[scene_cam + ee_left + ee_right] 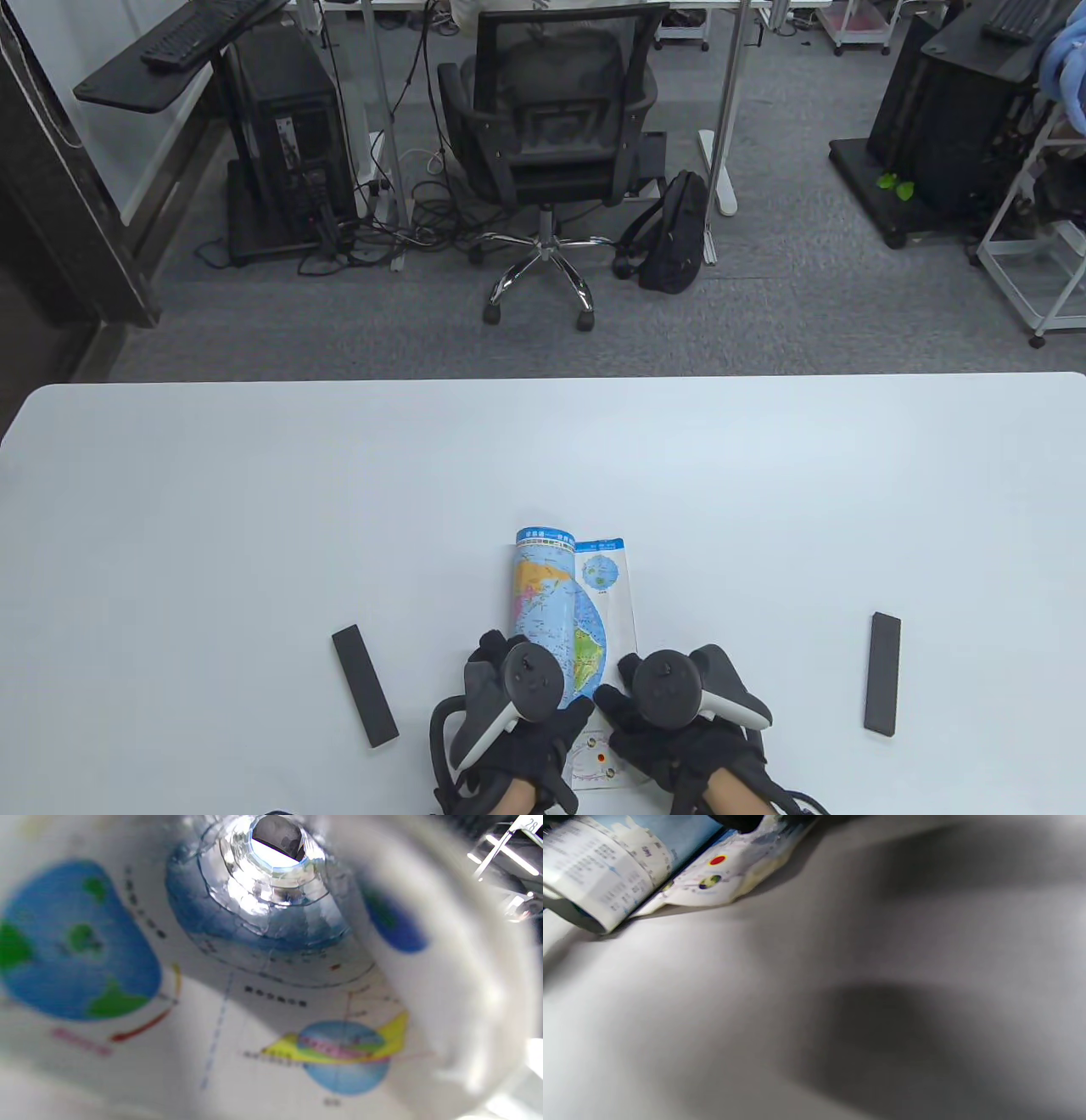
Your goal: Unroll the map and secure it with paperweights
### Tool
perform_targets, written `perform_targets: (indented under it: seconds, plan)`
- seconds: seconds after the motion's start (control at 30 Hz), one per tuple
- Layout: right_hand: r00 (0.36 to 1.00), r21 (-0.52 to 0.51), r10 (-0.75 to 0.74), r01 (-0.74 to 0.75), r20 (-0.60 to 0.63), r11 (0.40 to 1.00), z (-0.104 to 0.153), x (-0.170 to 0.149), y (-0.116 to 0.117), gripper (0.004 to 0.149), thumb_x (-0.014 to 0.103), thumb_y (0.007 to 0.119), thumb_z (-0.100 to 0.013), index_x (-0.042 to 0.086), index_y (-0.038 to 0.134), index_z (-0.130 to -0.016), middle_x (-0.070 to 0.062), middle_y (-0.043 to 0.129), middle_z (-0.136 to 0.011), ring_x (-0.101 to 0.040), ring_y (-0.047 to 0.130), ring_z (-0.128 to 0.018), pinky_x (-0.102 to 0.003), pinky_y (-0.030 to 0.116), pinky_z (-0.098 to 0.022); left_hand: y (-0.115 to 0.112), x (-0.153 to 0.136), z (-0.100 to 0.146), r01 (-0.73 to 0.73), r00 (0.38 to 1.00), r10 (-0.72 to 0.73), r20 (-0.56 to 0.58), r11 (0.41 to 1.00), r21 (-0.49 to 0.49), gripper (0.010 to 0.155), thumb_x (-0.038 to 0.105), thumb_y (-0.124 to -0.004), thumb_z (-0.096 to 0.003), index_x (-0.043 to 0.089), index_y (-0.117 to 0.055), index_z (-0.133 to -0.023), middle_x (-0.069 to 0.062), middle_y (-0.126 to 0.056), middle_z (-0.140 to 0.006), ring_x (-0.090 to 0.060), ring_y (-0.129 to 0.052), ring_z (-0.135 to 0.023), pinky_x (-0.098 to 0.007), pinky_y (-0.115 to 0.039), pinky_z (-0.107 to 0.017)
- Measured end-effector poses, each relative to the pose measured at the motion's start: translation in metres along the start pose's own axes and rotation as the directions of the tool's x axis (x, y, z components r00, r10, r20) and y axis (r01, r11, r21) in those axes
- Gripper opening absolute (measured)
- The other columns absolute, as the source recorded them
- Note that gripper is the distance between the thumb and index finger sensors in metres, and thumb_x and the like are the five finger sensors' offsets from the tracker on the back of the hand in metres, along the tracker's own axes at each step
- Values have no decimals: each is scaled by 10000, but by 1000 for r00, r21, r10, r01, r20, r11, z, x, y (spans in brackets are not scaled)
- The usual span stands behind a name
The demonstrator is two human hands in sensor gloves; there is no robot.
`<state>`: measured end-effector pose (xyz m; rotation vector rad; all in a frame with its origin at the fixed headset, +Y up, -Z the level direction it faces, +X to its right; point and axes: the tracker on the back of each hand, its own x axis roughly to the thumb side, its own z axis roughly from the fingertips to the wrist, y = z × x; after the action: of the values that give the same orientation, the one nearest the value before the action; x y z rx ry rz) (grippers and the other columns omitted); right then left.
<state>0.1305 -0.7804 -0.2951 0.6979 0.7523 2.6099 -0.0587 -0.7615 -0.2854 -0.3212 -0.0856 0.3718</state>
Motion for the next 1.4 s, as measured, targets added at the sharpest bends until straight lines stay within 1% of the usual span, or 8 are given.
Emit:
perform_targets:
  seconds: [0.13,0.23,0.33,0.47,0.6,0.8,1.07,1.4]
  plan:
    - [1000,3,2,-2,-5,1000,0,0,0,521,265,640,-594,111,424,-1043,-253,136,-1070,-600,66,-858,-715,115,-517,0,3,1,34,999,-35,24,999,15,952,565,-701,-536,-5,-139,-1052,-344,19,-1019,-613,-144,-921,-686,-407,-665]
    - [1000,8,7,-7,-11,1000,1,1,1,526,270,636,-596,109,412,-1045,-255,131,-1068,-602,65,-857,-716,115,-517,1,9,1,49,990,-53,134,998,37,879,474,-715,-551,161,-65,-1052,-249,50,-1047,-559,-38,-921,-678,-319,-678]
    - [1000,10,6,-6,-15,1000,1,2,0,525,272,633,-598,106,412,-1044,-258,129,-1067,-602,64,-857,-716,116,-517,1,18,0,143,943,-153,294,988,53,714,341,-712,-551,245,-255,-1091,-140,-52,-1108,-478,-23,-945,-663,-269,-673]
    - [1000,9,6,-6,-17,1000,1,2,0,525,275,629,-599,94,411,-1041,-260,130,-1067,-600,65,-857,-715,117,-518,0,31,2,262,884,-290,366,957,125,532,232,-698,-530,252,-596,-1052,-86,-504,-1139,-398,-277,-1037,-643,-262,-667]
    - [999,2,16,-16,-29,1000,2,2,-1,524,273,629,-598,76,419,-1036,-255,134,-1068,-597,65,-857,-714,118,-519,1,36,5,348,861,-380,337,925,153,498,275,-680,-540,258,-634,-1036,-69,-582,-1122,-410,-350,-1047,-641,-240,-670]
    - [998,-16,-19,18,-56,1000,4,-6,-7,524,269,631,-597,33,441,-1024,-246,166,-1073,-592,81,-863,-712,126,-523,11,28,9,284,900,-319,297,946,155,577,423,-678,-547,216,-571,-1074,-119,-465,-1154,-466,-327,-1037,-663,-237,-672]
    - [988,-69,-23,12,-156,998,11,-23,-19,540,262,632,-593,-57,470,-997,-261,231,-1074,-584,118,-873,-709,147,-532,20,13,15,302,932,-316,181,948,98,679,522,-630,-559,196,-420,-1116,-189,-308,-1162,-492,-329,-1030,-662,-325,-686]
    - [984,-68,-40,28,-176,997,15,-31,-20,599,283,641,-593,-100,434,-1004,-318,201,-1056,-599,120,-867,-715,151,-528,4,0,2,266,963,-263,63,963,-41,847,598,-565,-556,82,-139,-1075,-347,-191,-1097,-591,-306,-974,-702,-355,-651]
